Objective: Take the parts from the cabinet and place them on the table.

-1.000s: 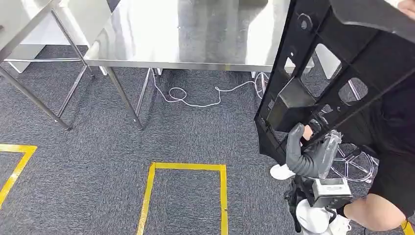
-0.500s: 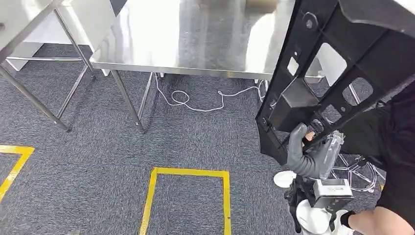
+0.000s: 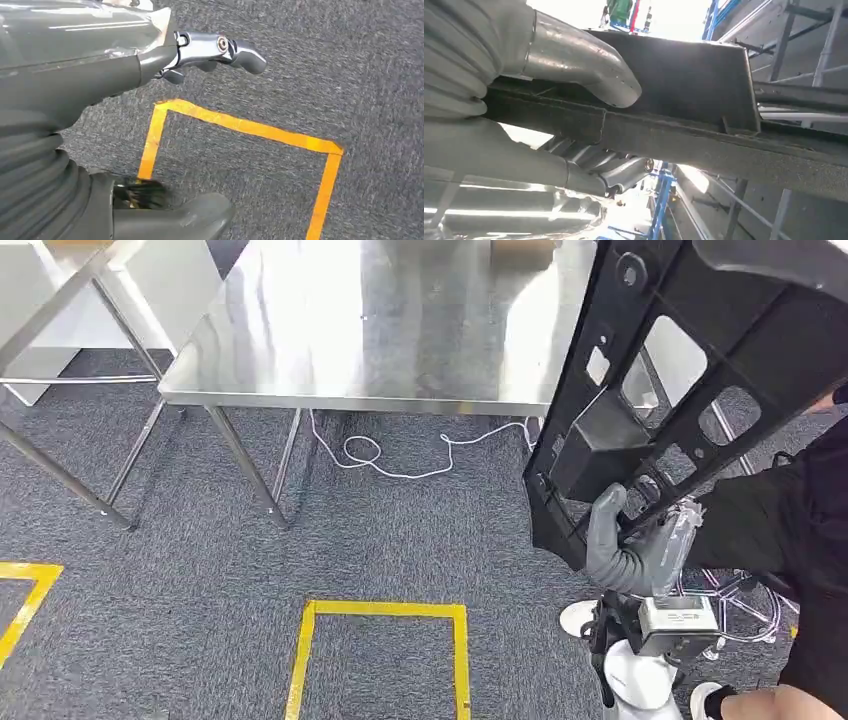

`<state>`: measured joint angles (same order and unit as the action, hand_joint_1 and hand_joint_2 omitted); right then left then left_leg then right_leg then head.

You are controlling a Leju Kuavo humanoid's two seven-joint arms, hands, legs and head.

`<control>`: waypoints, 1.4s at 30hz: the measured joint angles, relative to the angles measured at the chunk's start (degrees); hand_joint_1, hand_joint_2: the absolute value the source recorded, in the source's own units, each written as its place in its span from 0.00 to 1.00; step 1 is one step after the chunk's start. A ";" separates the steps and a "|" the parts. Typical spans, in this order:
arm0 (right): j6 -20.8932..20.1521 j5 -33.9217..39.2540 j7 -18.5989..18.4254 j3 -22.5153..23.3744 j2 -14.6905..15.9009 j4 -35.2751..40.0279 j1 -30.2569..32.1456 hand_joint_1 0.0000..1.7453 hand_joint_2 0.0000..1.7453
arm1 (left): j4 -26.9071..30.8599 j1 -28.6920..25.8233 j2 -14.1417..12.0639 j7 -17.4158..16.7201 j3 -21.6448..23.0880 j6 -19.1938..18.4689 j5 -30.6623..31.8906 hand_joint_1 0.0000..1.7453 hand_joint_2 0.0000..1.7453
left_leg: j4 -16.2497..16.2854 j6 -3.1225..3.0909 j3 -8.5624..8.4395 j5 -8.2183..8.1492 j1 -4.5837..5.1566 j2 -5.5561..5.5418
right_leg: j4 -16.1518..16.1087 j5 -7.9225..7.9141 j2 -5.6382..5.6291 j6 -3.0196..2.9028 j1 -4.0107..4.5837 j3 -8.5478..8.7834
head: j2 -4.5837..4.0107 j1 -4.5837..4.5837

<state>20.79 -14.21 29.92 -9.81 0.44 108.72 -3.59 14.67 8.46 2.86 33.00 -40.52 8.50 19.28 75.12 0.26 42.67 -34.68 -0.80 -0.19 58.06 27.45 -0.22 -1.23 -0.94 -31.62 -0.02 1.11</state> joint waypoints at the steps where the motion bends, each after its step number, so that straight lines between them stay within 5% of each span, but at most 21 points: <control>1: 0.00 0.00 -0.02 0.00 0.02 -0.09 -0.01 1.00 1.00 | 0.00 0.00 0.00 0.00 -0.02 0.00 0.00 0.00 1.00 | -2.46 0.00 -0.25 1.61 -0.05 0.01 | 0.00 0.54 -0.04 0.09 0.00 0.75 | 0.00 0.00; 4: -0.04 0.00 -0.07 0.00 -0.11 -0.11 -0.29 1.00 1.00 | 0.00 -0.01 -0.04 0.00 -0.04 0.09 -0.02 0.00 1.00 | -15.59 -0.77 -4.25 12.22 -0.08 0.07 | -0.15 2.27 -0.03 0.70 0.05 2.49 | 0.00 0.00; 5: -0.07 -0.02 -0.09 -0.07 -0.15 -0.20 -0.40 1.00 1.00 | 0.00 -0.04 -0.04 0.00 -0.04 0.11 0.00 0.00 1.00 | -15.17 -1.32 -4.15 9.63 0.30 0.03 | -0.01 2.75 -0.34 1.17 0.42 3.46 | 0.00 0.02; 8: -0.18 -0.18 -0.46 -0.04 -0.26 -0.24 -0.64 1.00 1.00 | 0.00 -0.19 -0.02 -0.07 -0.07 0.15 -0.02 0.00 1.00 | -16.20 -2.78 -5.23 10.54 0.58 -0.02 | 0.77 2.42 -0.38 2.70 0.90 4.18 | 0.02 0.07; 9: -0.20 -0.20 -0.48 -0.04 -0.26 -0.24 -0.75 1.00 1.00 | 0.02 -0.11 -0.04 -0.04 -0.07 0.15 -0.02 0.00 1.00 | -16.49 -3.21 -6.79 10.67 0.51 -0.08 | 1.59 2.77 -0.32 2.69 1.02 3.65 | 0.00 0.04; 11: -0.18 -0.44 -0.52 -0.07 -0.28 -0.24 -1.04 1.00 1.00 | 0.02 -0.09 -0.02 -0.04 -0.09 0.11 -0.09 0.00 1.00 | -16.58 -3.90 -7.79 10.14 0.67 -0.08 | 7.62 3.40 -0.26 2.40 0.75 0.42 | 0.00 0.04; 13: -0.11 -0.99 -0.59 -0.11 -0.31 -0.26 -1.03 1.00 1.00 | 0.02 -0.11 -0.04 -0.02 -0.20 0.09 -0.17 0.00 1.00 | -16.60 -4.27 -8.34 9.16 0.78 -0.12 | 14.52 6.45 -0.23 2.09 0.64 -4.84 | 0.00 -0.17; 15: -0.02 -1.40 -0.83 -0.11 -0.31 -0.44 -0.90 1.00 1.00 | 0.02 -0.28 -0.04 -0.02 -0.39 0.04 -0.50 0.00 1.00 | -16.60 -4.27 -9.41 8.14 0.91 -0.39 | 16.80 8.58 -0.22 2.42 0.58 -8.25 | 0.00 -0.44; 17: 0.02 -1.82 -0.87 -0.09 -0.26 -0.66 -0.89 1.00 1.00 | 0.02 -0.50 -0.04 0.04 -0.46 -0.04 -0.61 0.00 1.00 | -16.59 -4.08 -11.00 6.96 1.01 -0.71 | 10.94 5.34 -0.21 3.12 0.52 -7.35 | 0.00 -0.50; 19: 0.31 -2.78 -0.87 -0.15 -0.31 -0.85 -0.88 1.00 1.00 | 0.02 -0.58 -0.04 0.20 -0.83 -0.07 -0.90 0.00 1.00 | -16.61 -3.69 -12.54 5.65 1.02 -0.77 | 1.55 -1.66 -0.13 4.44 0.52 -4.86 | 0.00 -0.63; 20: 0.66 -3.37 -0.87 -0.26 -0.35 -1.12 -0.67 1.00 1.00 | -0.02 -0.67 -0.02 0.24 -1.20 -0.09 -1.18 0.00 1.00 | -16.40 -3.36 -13.29 5.05 1.20 -0.85 | 1.28 -2.79 0.27 3.77 0.64 -5.09 | 0.00 -0.48; 21: 0.96 -3.92 -0.85 -0.46 -0.48 -1.22 -0.65 1.00 1.00 | -0.02 -0.68 -0.04 0.33 -1.36 -0.11 -1.20 0.00 1.00 | -16.60 -2.94 -12.78 4.70 1.15 -0.91 | 1.18 -1.57 0.52 2.26 1.05 -4.40 | 0.00 -0.39; 24: 2.03 -6.08 -0.81 -0.85 -0.96 -1.35 -0.26 1.00 1.00 | -0.02 -1.09 0.07 0.70 -1.42 -0.15 -1.31 0.00 1.00 | -15.72 -2.28 -13.36 4.74 1.03 -0.63 | 0.60 -2.21 0.16 0.98 0.61 -3.13 | 0.00 -0.46; 27: 2.88 -7.54 -0.81 -1.73 -1.71 -1.35 -0.36 1.00 1.00 | 0.00 -1.31 0.09 1.18 -1.97 -0.31 -1.38 0.00 1.00 | -6.04 -1.40 -7.66 4.01 0.62 -0.39 | -0.30 -1.25 0.29 -0.44 0.29 -0.94 | 0.00 -0.42; 30: 2.88 -8.26 -1.05 -2.21 -2.08 -1.73 -0.26 1.00 1.00 | 0.00 -2.03 0.04 1.27 -2.69 -0.48 -1.55 0.00 1.00 | 1.55 -0.35 -0.61 -0.70 0.09 -0.29 | -0.30 0.22 0.07 -0.34 0.28 0.52 | 0.00 -0.37; 32: 2.93 -9.13 -1.44 -2.49 -2.29 -1.97 -0.27 1.00 1.00 | -0.02 -2.34 0.04 1.27 -2.82 -0.72 -1.45 0.00 1.00 | -1.80 -0.19 0.21 1.28 -0.10 -0.21 | -0.30 1.49 -0.11 -0.12 0.22 2.23 | 0.00 -0.37; 35: 3.21 -10.58 -1.64 -3.04 -2.36 -2.01 -0.26 1.00 1.00 | -0.02 -2.42 -0.02 1.22 -2.84 -0.74 -1.09 0.00 1.00 | -14.39 -0.86 -3.16 12.42 -0.09 0.09 | -0.44 3.48 -0.10 0.55 0.30 4.24 | 0.00 -0.39; 37: 3.69 -11.28 -1.83 -3.28 -2.36 -2.12 -0.22 1.00 1.00 | -0.02 -2.47 0.00 0.94 -2.84 -0.83 -0.50 0.00 1.00 | -14.67 -1.67 -3.40 9.60 0.34 -0.16 | -0.78 4.89 -0.26 1.44 0.79 4.79 | 0.00 -0.33; 39: 3.91 -11.65 -2.03 -3.39 -2.34 -2.14 0.09 1.00 1.00 | -0.04 -2.34 0.11 0.85 -2.84 -0.85 -0.02 0.00 1.00 | -15.66 -2.53 -4.30 10.29 0.31 0.08 | -0.50 4.19 -0.33 2.53 1.18 6.70 | 0.00 -0.24; 41: 4.11 -11.91 -2.10 -3.41 -2.29 -2.12 0.25 1.00 1.00 | 0.00 -2.12 0.13 0.81 -2.84 -0.87 0.13 0.00 1.00 | -15.87 -3.03 -6.66 10.79 0.17 0.07 | 2.73 5.07 -0.27 2.83 0.98 5.60 | 0.00 -0.35; 42: 4.13 -12.04 -2.08 -3.43 -2.27 -2.14 0.24 1.00 1.00 | 0.00 -1.92 0.13 0.79 -2.84 -0.87 0.39 0.00 1.00 | -15.87 -3.51 -6.92 10.34 0.25 0.02 | 6.82 5.11 -0.23 2.70 0.96 3.31 | 0.00 -0.39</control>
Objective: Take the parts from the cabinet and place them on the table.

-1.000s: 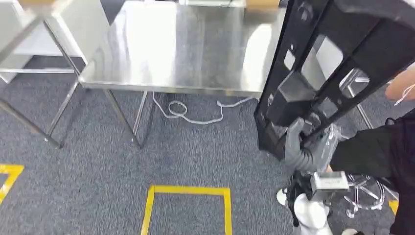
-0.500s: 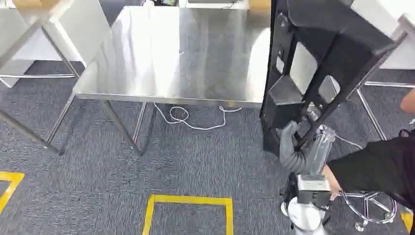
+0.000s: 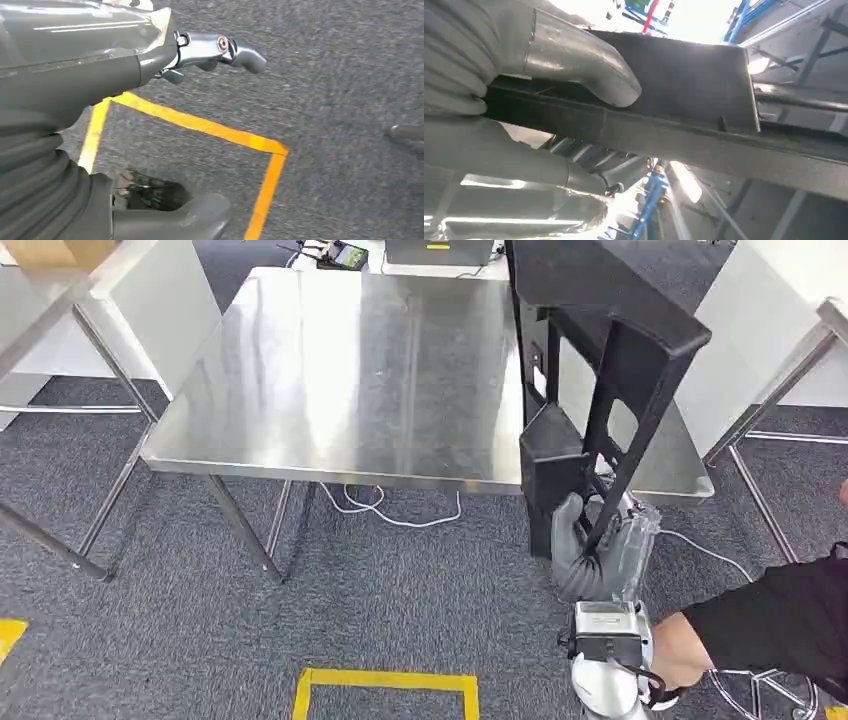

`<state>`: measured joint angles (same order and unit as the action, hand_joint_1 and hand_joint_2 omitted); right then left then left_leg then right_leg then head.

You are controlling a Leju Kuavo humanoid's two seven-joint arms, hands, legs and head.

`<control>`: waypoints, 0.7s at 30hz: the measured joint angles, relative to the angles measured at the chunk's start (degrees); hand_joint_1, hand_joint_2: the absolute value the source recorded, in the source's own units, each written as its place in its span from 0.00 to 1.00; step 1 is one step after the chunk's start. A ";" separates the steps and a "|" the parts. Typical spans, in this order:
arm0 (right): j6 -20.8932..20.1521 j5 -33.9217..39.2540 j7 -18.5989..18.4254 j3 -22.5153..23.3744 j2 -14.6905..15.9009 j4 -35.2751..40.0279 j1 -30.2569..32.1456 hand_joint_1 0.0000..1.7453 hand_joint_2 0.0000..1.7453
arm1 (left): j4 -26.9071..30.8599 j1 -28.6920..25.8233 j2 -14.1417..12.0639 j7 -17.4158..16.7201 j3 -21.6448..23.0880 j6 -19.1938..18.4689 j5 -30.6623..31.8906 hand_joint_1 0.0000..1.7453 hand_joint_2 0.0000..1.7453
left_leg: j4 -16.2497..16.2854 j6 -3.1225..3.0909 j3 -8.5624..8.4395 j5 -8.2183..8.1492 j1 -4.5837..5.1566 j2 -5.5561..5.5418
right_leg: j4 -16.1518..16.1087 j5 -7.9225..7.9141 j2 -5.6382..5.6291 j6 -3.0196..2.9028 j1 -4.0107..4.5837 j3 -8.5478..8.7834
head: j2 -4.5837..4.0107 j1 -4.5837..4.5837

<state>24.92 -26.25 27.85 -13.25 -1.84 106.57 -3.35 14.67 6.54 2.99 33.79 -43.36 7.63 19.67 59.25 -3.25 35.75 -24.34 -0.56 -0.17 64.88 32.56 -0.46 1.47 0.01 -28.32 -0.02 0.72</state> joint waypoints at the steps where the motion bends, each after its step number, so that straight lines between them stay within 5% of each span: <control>1: 0.11 -0.28 0.02 0.00 0.04 0.00 0.25 1.00 1.00 | 0.00 0.20 0.00 -0.04 0.00 0.00 0.31 0.00 1.00 | 0.00 -0.15 -0.17 -0.39 0.12 -0.10 | 4.14 0.96 0.00 -0.32 -0.02 -3.27 | 0.00 0.02; 3: 0.61 -1.20 0.00 0.00 0.22 -0.02 1.00 1.00 1.00 | 0.00 0.31 0.00 -0.15 0.02 0.02 0.46 0.00 1.00 | 0.01 -0.33 -0.80 -1.33 0.36 -0.33 | 8.64 4.62 0.00 -0.55 -0.02 -8.20 | 0.00 -0.07; 5: 1.57 -2.79 -0.04 0.02 0.37 -0.17 1.50 1.00 1.00 | 0.00 0.30 0.02 -0.37 0.02 0.09 0.77 0.00 1.00 | 0.02 -0.34 -2.25 -2.51 0.63 -0.62 | 6.02 4.70 0.01 -0.18 -0.03 -9.59 | 0.00 -0.07; 6: 1.88 -3.24 -0.11 0.00 0.44 -0.20 1.58 1.00 1.00 | 0.00 0.38 0.02 -0.41 0.02 0.09 0.81 0.00 1.00 | 0.02 -0.30 -3.13 -3.11 0.74 -0.71 | 2.38 2.44 0.01 0.26 -0.02 -8.95 | 0.00 -0.09; 8: 3.22 -5.05 -0.44 0.07 0.57 -0.26 1.69 1.00 1.00 | -0.02 0.47 0.15 -0.57 0.02 0.15 0.96 0.00 1.00 | -0.18 -0.10 -4.03 -4.34 0.80 -0.70 | -4.78 -6.34 0.17 0.95 0.05 -7.06 | 0.00 -0.11; 10: 4.39 -6.32 -1.23 0.26 0.63 -0.46 1.59 1.00 1.00 | -0.04 0.84 0.24 -0.74 0.02 0.18 1.18 0.00 1.00 | -0.10 0.74 -4.97 -5.55 0.93 -0.97 | -5.26 -4.92 0.73 -0.84 0.54 -7.32 | 0.00 0.02; 11: 4.74 -6.75 -1.61 0.48 0.66 -0.46 1.57 1.00 1.00 | 0.02 0.87 0.26 -0.87 0.04 0.17 1.36 0.00 1.00 | -0.60 1.30 -5.43 -6.50 0.89 -0.90 | -5.72 -4.94 0.54 -1.17 0.69 -6.97 | 0.00 0.07; 12: 4.92 -6.99 -1.84 0.59 0.74 -0.57 1.62 1.00 1.00 | 0.00 0.81 0.26 -0.87 0.04 0.17 1.36 0.00 1.00 | 1.13 1.48 -5.81 -5.15 0.94 -0.66 | -6.56 -5.12 0.22 -1.68 0.12 -6.21 | 0.00 0.04; 14: 5.07 -7.45 -2.52 0.70 0.83 -0.70 1.14 1.00 1.00 | 0.00 1.03 0.33 -0.94 0.07 0.13 1.49 0.00 1.00 | 2.23 2.05 -6.13 -6.74 0.65 -0.56 | -6.64 -4.80 0.24 -2.67 -0.39 -3.88 | 0.00 0.13; 16: 5.71 -9.40 -3.61 1.29 0.94 -1.12 0.68 1.00 1.00 | 0.00 1.46 0.39 -1.05 0.04 0.15 1.49 0.00 1.00 | 8.47 2.60 -2.86 -10.12 0.34 -0.39 | -6.55 -4.30 0.25 -3.21 -0.37 -2.79 | 0.00 0.15; 18: 6.66 -11.27 -4.26 1.79 0.98 -1.66 0.62 1.00 1.00 | 0.00 1.40 0.39 -1.16 0.04 0.15 1.49 0.00 1.00 | 15.38 3.17 2.26 -12.30 0.10 -0.35 | -6.49 -3.25 0.19 -3.16 -0.39 -1.74 | 0.00 0.22; 20: 6.89 -11.76 -4.50 2.08 1.05 -2.16 0.63 1.00 1.00 | 0.00 1.37 0.39 -1.22 0.04 0.15 1.49 0.00 1.00 | 14.89 3.41 4.69 -11.17 -0.31 -0.24 | -6.49 -1.82 -0.04 -2.84 -0.56 -0.07 | 0.00 0.15; 21: 6.88 -11.82 -4.50 2.12 1.05 -2.32 0.62 1.00 1.00 | 0.00 1.38 0.39 -1.22 0.04 0.15 1.49 0.00 1.00 | 11.61 3.45 4.46 -8.89 -0.45 -0.21 | -6.49 -0.94 -0.14 -2.62 -0.67 1.15 | 0.00 0.17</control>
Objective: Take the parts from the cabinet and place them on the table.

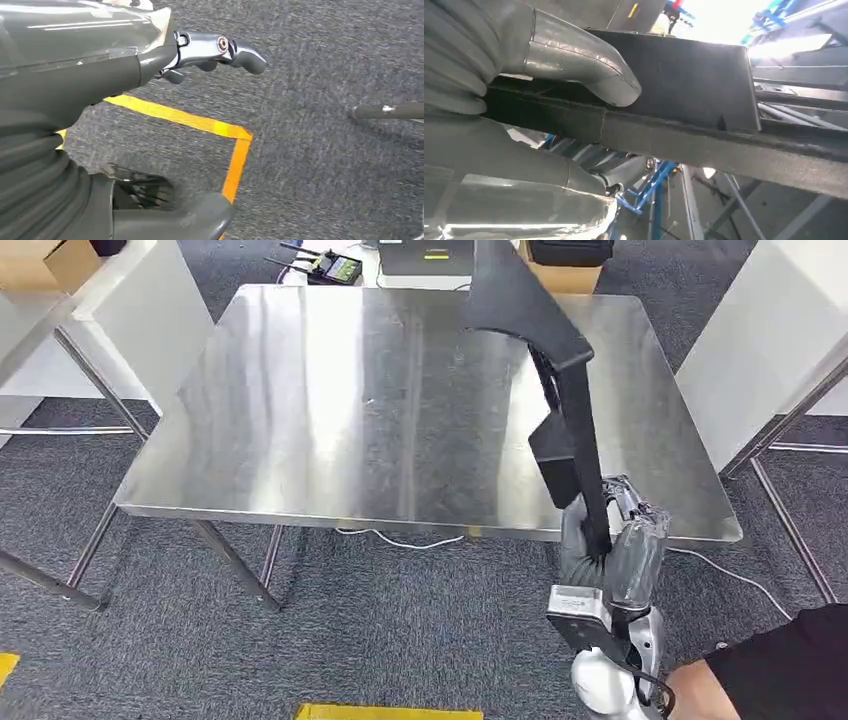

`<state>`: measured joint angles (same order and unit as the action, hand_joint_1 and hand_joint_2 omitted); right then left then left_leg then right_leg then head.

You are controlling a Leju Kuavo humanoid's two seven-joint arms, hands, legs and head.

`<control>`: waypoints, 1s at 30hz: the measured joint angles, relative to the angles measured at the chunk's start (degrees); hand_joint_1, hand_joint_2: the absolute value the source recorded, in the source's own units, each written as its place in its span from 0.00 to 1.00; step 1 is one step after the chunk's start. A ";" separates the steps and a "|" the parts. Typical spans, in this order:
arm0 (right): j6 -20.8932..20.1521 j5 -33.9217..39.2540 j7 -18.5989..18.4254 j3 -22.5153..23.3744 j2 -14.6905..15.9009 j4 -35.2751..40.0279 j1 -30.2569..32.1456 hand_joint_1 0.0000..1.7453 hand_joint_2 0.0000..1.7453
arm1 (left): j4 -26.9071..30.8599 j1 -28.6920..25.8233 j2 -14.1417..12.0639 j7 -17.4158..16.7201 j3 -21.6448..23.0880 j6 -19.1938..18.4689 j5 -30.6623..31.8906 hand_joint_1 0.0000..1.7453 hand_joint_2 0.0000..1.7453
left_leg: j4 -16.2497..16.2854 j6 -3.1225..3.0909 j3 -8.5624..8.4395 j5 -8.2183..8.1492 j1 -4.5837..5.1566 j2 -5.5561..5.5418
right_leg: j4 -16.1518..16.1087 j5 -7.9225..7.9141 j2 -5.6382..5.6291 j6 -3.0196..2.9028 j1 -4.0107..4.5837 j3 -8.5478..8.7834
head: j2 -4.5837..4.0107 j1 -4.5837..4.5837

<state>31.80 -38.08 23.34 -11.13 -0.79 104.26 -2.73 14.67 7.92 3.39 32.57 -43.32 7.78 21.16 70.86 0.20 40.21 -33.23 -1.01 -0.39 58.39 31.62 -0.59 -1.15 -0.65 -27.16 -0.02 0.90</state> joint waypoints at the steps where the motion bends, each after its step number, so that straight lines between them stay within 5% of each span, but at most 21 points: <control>1: 0.02 -0.02 0.00 0.04 0.00 -0.15 -0.05 1.00 1.00 | 0.00 -0.01 -0.07 0.00 0.00 0.00 0.00 0.00 1.00 | -4.03 0.12 -0.54 3.41 -0.05 0.06 | 0.00 0.93 -0.01 0.25 -0.11 1.26 | 0.00 0.00; 2: 0.04 -0.04 0.00 0.09 0.00 -0.33 -0.06 1.00 1.00 | 0.00 -0.12 -0.07 0.00 0.00 0.00 0.00 0.00 1.00 | -8.37 0.19 -0.81 8.89 -0.09 0.24 | -0.25 1.91 0.07 0.59 -0.12 1.02 | 0.00 0.02; 3: 0.15 -0.04 0.00 0.18 0.00 -0.69 -0.25 1.00 1.00 | -0.20 -0.24 -0.09 -0.09 0.00 0.00 0.00 0.00 1.00 | -8.40 -0.24 0.73 9.77 0.34 0.44 | 0.13 2.51 -0.05 1.01 0.07 2.98 | 0.00 -0.05; 5: 0.28 -0.07 -0.09 0.42 0.00 -0.85 -0.49 1.00 1.00 | -0.11 -0.02 -0.15 -0.15 0.00 -0.02 0.00 0.00 1.00 | -9.37 -1.58 -0.46 9.44 0.85 0.55 | -1.33 2.99 -0.15 1.76 0.32 1.89 | 0.00 -0.07; 7: 1.00 -1.85 -0.58 0.61 0.02 -0.87 -0.46 1.00 1.00 | -0.04 0.09 -0.15 -0.11 0.00 0.00 -0.02 0.00 1.00 | -10.55 -2.68 -1.61 8.65 1.03 0.50 | -1.46 2.58 -0.05 2.61 0.57 4.02 | 0.00 0.00; 8: 1.42 -3.83 -1.45 0.77 0.04 -0.96 -0.61 1.00 1.00 | 0.02 0.08 -0.13 -0.11 0.00 0.00 -0.02 0.00 1.00 | -11.17 -3.16 -2.87 8.57 0.73 0.21 | -0.88 3.33 0.09 2.71 0.45 3.65 | 0.00 -0.11; 9: 2.46 -6.50 -2.27 0.94 0.06 -1.16 -0.87 1.00 1.00 | 0.02 0.19 -0.11 -0.09 0.00 0.02 0.00 0.00 1.00 | -11.43 -3.72 -3.79 8.11 0.92 0.12 | 2.06 3.54 0.08 2.66 0.50 2.29 | 0.00 -0.18; 11: 3.67 -10.81 -4.30 1.39 0.09 -1.77 -1.36 1.00 1.00 | 0.02 0.44 -0.18 -0.09 0.00 0.02 0.00 0.00 1.00 | -11.46 -4.49 -4.67 7.32 0.98 0.06 | 10.93 4.90 0.07 2.74 0.09 -3.87 | 0.00 -0.20; 13: 3.58 -14.22 -6.66 2.10 0.48 -2.99 -1.70 1.00 1.00 | 0.02 0.47 -0.15 -0.11 0.00 0.00 0.02 0.00 1.00 | -11.47 -4.49 -6.12 5.98 1.01 -0.22 | 15.63 6.89 0.08 3.16 -0.10 -9.71 | 0.00 -0.19; 15: 3.63 -18.08 -9.19 3.03 1.05 -4.67 -2.76 1.00 1.00 | 0.02 0.52 -0.13 -0.20 0.00 -0.02 0.41 0.00 1.00 | -11.46 -4.22 -8.02 4.63 1.00 -0.54 | 11.79 4.42 0.10 4.00 -0.53 -10.93 | 0.00 -0.26; 17: 4.04 -23.09 -11.52 4.26 1.90 -6.78 -5.03 1.00 1.00 | 0.02 0.61 -0.09 -0.59 0.02 -0.04 0.77 0.00 1.00 | -11.49 -3.70 -10.02 3.21 1.00 -0.59 | 3.04 -3.51 0.19 6.02 -1.06 -9.70 | 0.00 -0.39; 18: 4.22 -25.93 -12.65 4.65 2.40 -8.92 -6.60 1.00 1.00 | 0.00 0.76 -0.09 -0.85 0.02 -0.04 1.07 0.00 1.00 | -11.34 -3.37 -10.28 2.70 1.05 -0.52 | 2.14 -6.95 0.71 6.08 -1.06 -10.02 | 0.00 -0.22; 19: 4.26 -28.34 -13.60 4.98 3.04 -11.05 -8.64 1.00 1.00 | 0.00 1.04 -0.09 -0.96 0.02 0.02 1.14 0.00 1.00 | -11.26 -3.01 -10.43 2.45 1.07 -0.57 | 1.49 -5.79 0.84 4.42 -0.42 -10.03 | 0.00 -0.15; 21: 3.74 -33.53 -15.49 5.12 4.56 -15.41 -13.36 1.00 1.00 | 0.00 1.49 0.13 -1.27 0.07 0.20 1.29 0.00 1.00 | -11.26 -2.46 -10.02 2.50 0.93 -0.25 | 1.30 -7.34 0.47 3.17 0.34 -9.42 | 0.00 -0.06; 26: 2.43 -49.01 -19.67 3.22 8.39 -31.91 -27.67 1.00 1.00 | 0.00 3.06 0.33 -3.12 0.98 0.17 2.86 0.00 1.00 | -12.05 -2.31 -10.40 2.52 0.52 0.10 | 1.27 -7.28 0.17 2.51 0.23 -9.57 | 0.00 -0.15; 30: 3.50 -51.54 -21.70 -2.72 11.11 -45.37 -36.67 1.00 1.00 | 0.00 3.37 0.15 -4.13 1.92 0.09 3.45 0.00 1.00 | -12.47 -2.27 -10.65 2.44 0.54 0.11 | 1.19 -7.23 0.17 2.41 0.08 -9.49 | 0.00 -0.09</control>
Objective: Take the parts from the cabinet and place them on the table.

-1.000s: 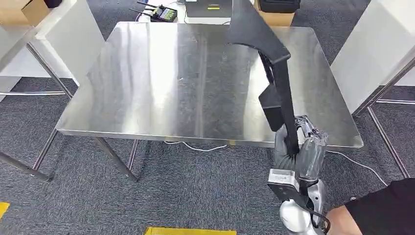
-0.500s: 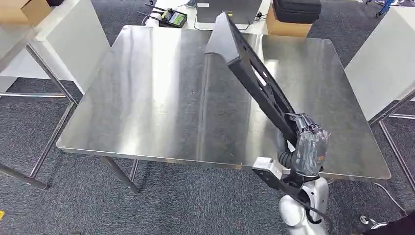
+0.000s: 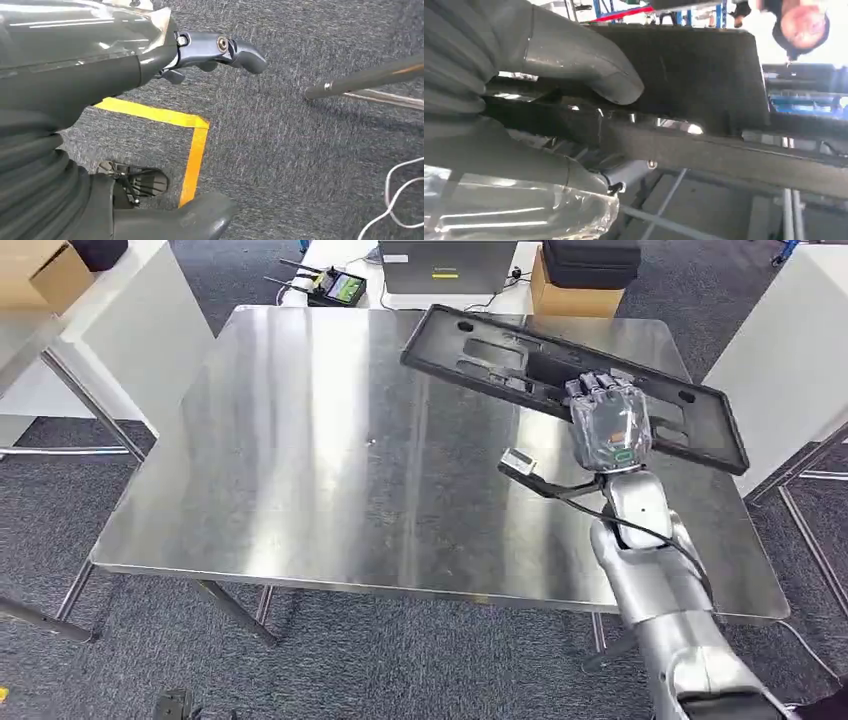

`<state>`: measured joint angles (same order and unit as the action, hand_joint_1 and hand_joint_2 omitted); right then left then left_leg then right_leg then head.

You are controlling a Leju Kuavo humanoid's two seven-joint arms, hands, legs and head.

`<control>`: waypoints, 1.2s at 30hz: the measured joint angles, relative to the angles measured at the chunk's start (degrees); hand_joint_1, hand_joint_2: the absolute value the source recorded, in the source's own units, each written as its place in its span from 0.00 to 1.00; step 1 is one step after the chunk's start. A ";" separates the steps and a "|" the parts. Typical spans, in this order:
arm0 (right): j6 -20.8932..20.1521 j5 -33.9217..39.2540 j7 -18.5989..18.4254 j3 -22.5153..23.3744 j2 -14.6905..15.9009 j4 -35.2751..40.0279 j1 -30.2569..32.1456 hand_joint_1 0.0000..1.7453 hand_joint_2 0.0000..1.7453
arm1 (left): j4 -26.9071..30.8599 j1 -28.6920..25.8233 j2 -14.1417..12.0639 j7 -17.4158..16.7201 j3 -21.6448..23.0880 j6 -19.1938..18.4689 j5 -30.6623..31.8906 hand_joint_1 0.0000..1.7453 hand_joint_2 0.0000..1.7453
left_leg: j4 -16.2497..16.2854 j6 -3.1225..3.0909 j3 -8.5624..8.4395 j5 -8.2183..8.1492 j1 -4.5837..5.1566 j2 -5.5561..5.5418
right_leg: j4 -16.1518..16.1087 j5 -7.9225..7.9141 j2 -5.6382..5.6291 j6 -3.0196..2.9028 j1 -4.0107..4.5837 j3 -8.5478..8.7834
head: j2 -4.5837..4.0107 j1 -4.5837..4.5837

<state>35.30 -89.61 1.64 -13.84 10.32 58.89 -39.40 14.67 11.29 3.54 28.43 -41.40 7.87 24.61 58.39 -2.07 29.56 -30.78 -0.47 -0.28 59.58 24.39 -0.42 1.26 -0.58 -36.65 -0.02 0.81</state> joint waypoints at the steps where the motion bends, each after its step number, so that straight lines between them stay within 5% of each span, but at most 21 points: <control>1: 0.85 -0.20 0.00 -2.25 0.87 -3.41 -2.01 1.00 1.00 | 0.00 -0.02 0.00 -0.09 0.09 0.00 0.09 0.00 1.00 | -0.03 0.00 0.01 0.01 -0.04 0.00 | 0.00 -0.01 0.01 -0.02 0.00 0.00 | 0.00 -0.07; 6: 3.32 1.32 2.06 -8.06 2.29 -15.75 -8.17 1.00 1.00 | -0.02 -0.60 -0.07 0.26 0.70 -0.07 0.15 0.00 1.00 | -0.07 0.09 0.01 0.24 -0.12 -0.01 | 0.00 -0.14 0.03 -0.26 0.10 -0.01 | 0.00 -0.07; 15: 3.80 9.81 13.77 -7.93 0.33 -18.32 -6.75 1.00 1.00 | -0.11 -1.52 -0.04 0.83 1.35 0.87 0.70 0.00 1.00 | -0.08 0.29 0.01 0.32 -0.09 0.00 | 0.02 -0.16 0.02 -0.28 0.15 -0.01 | 0.00 -0.09; 16: 3.80 10.32 14.47 -7.77 -0.03 -18.30 -6.32 0.00 0.00 | -0.13 -1.58 -0.04 0.83 1.42 1.13 0.81 0.00 1.00 | -0.08 0.29 0.03 0.32 -0.08 -0.01 | 0.02 -0.16 0.02 -0.28 0.13 -0.01 | 0.00 -0.07; 24: 4.11 12.74 18.89 -5.96 -3.87 -14.96 -2.81 0.00 0.00 | -0.17 -1.68 -0.04 -0.33 1.49 3.93 1.75 0.00 1.00 | -0.07 0.30 0.04 0.31 0.17 0.00 | 0.02 -0.16 0.04 -0.27 0.00 -0.01 | 0.00 -0.11; 25: 4.11 12.83 19.02 -5.94 -4.35 -14.61 -2.53 0.00 0.00 | -0.17 -1.71 -0.04 -0.46 1.49 4.04 1.75 0.00 0.00 | -0.07 0.30 0.04 0.31 0.22 0.00 | 0.02 -0.16 0.03 -0.27 -0.02 -0.01 | 0.00 -0.04; 36: 4.11 14.39 16.83 -3.79 -6.58 -13.76 -0.67 0.00 0.00 | -0.31 -2.21 -0.04 -0.63 1.46 3.69 1.29 0.00 0.00 | -0.07 0.31 0.01 0.30 0.36 0.00 | 0.01 -0.16 0.04 -0.26 -0.17 0.05 | 0.00 -0.09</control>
<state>39.41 -75.23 18.47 -17.64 3.74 45.14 -40.07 14.36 9.08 3.50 27.80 -39.93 11.56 25.90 58.32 -1.76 29.58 -30.49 -0.12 -0.28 59.59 24.23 -0.39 1.00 -0.74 -36.61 -0.02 0.72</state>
